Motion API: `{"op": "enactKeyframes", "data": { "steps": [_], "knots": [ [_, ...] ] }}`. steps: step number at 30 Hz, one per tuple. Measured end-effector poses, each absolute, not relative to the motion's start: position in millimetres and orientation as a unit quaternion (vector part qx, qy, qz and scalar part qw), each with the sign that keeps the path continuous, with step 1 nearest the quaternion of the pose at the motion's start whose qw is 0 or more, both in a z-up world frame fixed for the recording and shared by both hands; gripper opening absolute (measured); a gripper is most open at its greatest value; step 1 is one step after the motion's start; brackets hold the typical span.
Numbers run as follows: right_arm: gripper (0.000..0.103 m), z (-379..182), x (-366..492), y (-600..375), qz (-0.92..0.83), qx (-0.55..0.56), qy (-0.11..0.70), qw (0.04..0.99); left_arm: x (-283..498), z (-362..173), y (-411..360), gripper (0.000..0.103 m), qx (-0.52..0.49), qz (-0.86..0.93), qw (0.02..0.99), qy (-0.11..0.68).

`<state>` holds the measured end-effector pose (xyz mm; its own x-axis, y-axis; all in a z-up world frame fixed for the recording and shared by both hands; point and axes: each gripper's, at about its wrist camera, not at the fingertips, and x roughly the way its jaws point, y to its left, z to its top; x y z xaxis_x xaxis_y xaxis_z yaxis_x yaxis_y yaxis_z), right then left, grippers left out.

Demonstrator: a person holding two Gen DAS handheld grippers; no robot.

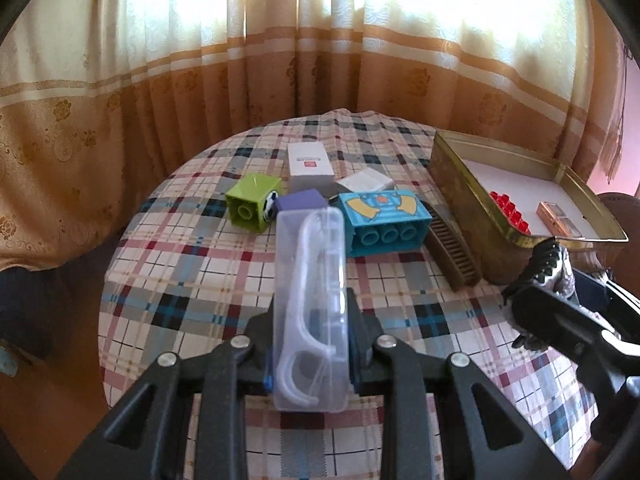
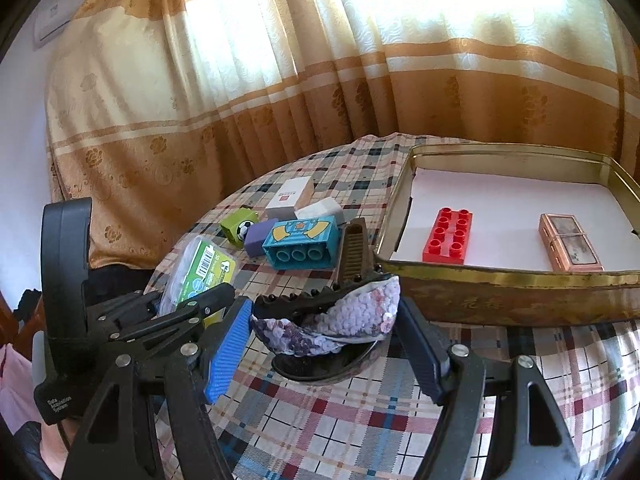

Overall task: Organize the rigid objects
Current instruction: 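Carry the pouch with the right tool and clear case with the left tool over the tray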

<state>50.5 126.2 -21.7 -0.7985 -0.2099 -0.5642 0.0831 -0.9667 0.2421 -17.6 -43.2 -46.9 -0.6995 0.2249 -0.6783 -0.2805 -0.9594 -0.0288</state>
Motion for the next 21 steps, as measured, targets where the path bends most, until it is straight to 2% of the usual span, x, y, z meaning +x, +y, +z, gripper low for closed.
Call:
{"op": "enactKeyframes", "data": {
  "steps": [21],
  "knots": [
    [0.074,-18.9,57.1,129.1,-0.949,0.287,-0.106,0.074,-14.9,-47.1,-44.5,0.025,-0.356,0.924,0.130,0.043]
  ]
}}
